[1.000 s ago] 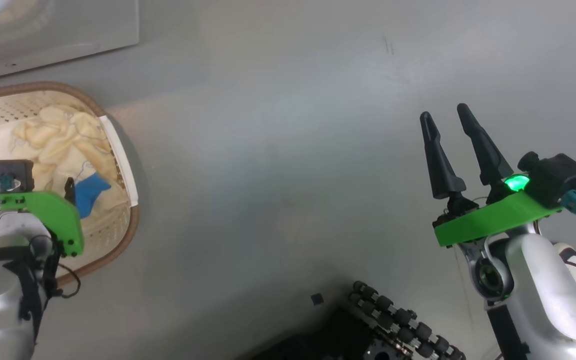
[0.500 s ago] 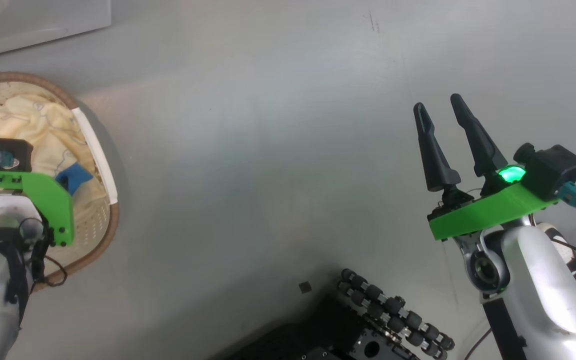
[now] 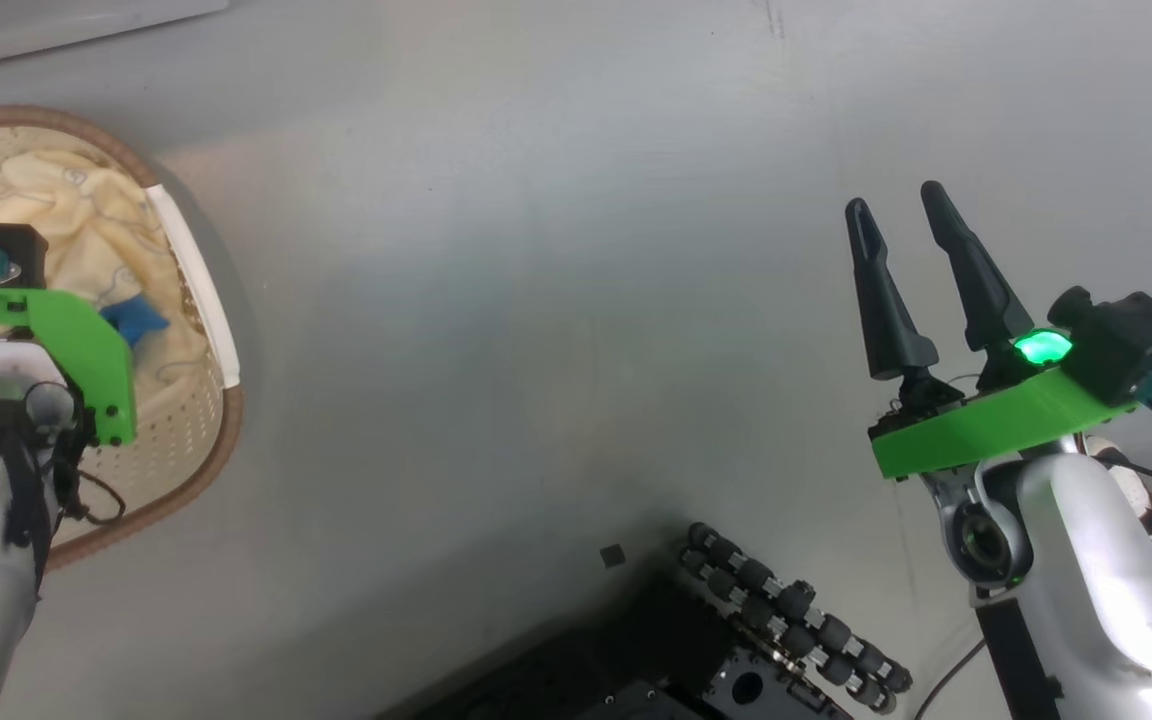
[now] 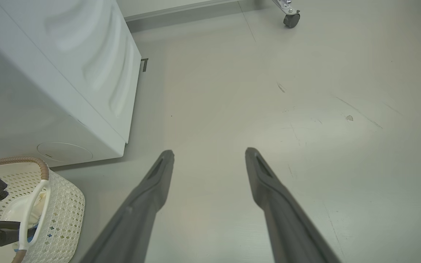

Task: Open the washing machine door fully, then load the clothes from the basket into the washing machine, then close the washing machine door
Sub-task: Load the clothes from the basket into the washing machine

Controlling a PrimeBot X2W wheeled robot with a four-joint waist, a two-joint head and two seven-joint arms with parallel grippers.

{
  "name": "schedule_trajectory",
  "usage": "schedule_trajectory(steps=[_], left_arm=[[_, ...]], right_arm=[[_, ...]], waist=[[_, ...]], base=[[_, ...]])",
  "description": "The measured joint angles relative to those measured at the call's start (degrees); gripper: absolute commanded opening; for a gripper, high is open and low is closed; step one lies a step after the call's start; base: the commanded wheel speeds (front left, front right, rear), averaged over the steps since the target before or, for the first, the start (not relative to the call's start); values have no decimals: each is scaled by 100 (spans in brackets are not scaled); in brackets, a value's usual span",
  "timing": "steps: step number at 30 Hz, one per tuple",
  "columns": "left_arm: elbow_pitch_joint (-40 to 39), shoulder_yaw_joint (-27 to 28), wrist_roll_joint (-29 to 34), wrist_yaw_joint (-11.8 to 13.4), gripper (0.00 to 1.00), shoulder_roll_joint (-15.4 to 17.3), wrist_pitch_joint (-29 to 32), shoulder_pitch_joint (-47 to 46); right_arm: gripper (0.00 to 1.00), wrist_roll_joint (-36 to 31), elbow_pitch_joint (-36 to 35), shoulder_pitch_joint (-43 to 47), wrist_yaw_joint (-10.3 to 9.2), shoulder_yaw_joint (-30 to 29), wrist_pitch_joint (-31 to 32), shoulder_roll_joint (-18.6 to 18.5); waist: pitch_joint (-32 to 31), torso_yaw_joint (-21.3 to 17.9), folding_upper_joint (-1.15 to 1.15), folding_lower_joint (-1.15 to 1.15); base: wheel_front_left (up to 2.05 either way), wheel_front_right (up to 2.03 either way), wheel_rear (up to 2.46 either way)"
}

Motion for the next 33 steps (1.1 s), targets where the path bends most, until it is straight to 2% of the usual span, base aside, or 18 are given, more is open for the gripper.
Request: schedule_trajectory(steps=[7,8,9,10,19,33], left_arm=[[235,-20,-93,1,100,-110,104,-195],[249,-13,-121,1,80,-126,133,-206],[267,-13,-142,1,27,-144,155,-210],[283,-8,-143,1,0,-165,155,-210],[343,13,-269,0,0,-190,146,-209],[363,-1,-539,0,0,-140,-335,-46]], right_arm=[[100,-25,-76,28,0,-27,0,1],[100,-25,-85,38,0,-27,0,1],[100,-25,-89,50,0,-29,0,1],[100,-25,-92,66,0,-29,1,1],[100,-24,-80,94,0,-13,0,2],[100,2,85,-260,0,209,0,2]], waist=[[115,43,0,0],[123,49,0,0],[128,54,0,0],[132,59,0,0],[89,72,0,0],[-273,6,0,0]], base=[[0,0,0],[0,0,0],[0,0,0],[0,0,0],[0,0,0],[0,0,0]])
